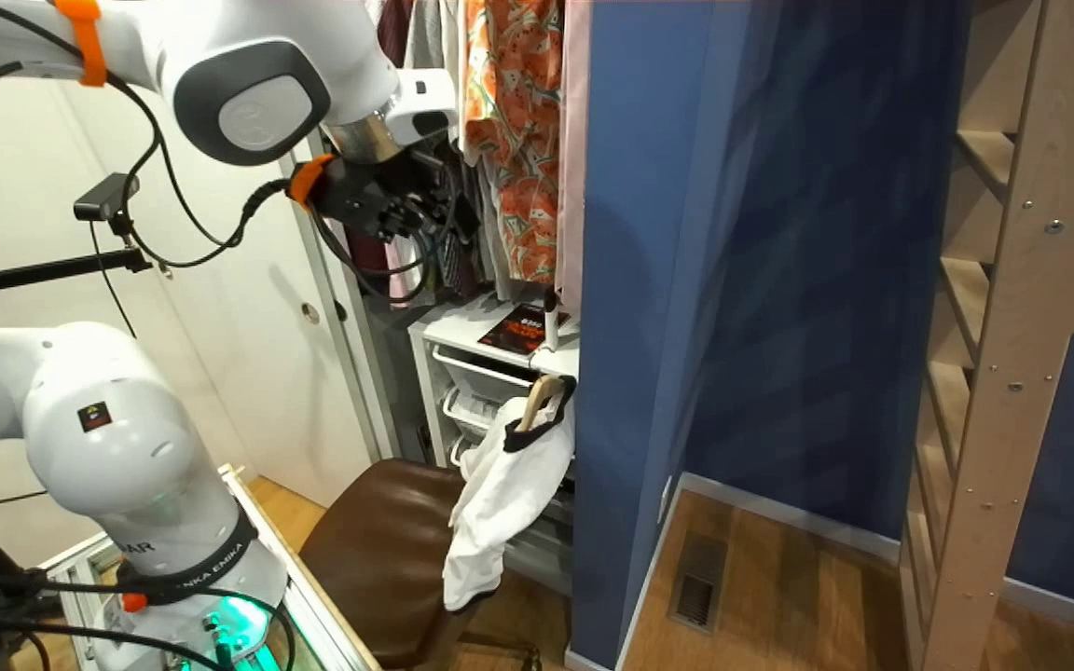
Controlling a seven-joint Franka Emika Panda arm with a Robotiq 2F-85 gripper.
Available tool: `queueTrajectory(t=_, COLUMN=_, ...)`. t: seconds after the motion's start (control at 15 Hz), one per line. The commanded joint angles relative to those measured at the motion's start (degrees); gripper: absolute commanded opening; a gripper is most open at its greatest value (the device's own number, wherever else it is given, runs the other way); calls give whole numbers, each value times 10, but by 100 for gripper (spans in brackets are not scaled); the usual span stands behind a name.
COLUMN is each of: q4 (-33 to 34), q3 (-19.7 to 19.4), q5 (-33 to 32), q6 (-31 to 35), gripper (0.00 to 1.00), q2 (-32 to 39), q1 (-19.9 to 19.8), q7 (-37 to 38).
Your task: Unhang the white and black shirt from the rail
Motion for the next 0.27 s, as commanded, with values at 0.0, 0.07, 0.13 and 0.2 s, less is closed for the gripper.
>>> queueTrajectory(t=0.0, q4=2, q3=-7, q5=-11, q6=-4, gripper=100, q2=-3, q1=9, q7=9)
queueTrajectory(t=0.07, q4=2, q3=-7, q5=-10, q6=-4, gripper=100, q2=-3, q1=10, q7=9)
queueTrajectory(t=0.13, q4=2, q3=-7, q5=-10, q6=-4, gripper=100, q2=-2, q1=10, q7=9)
queueTrajectory(t=0.2, q4=2, q3=-8, q5=-10, q6=-4, gripper=100, q2=-2, q1=10, q7=9)
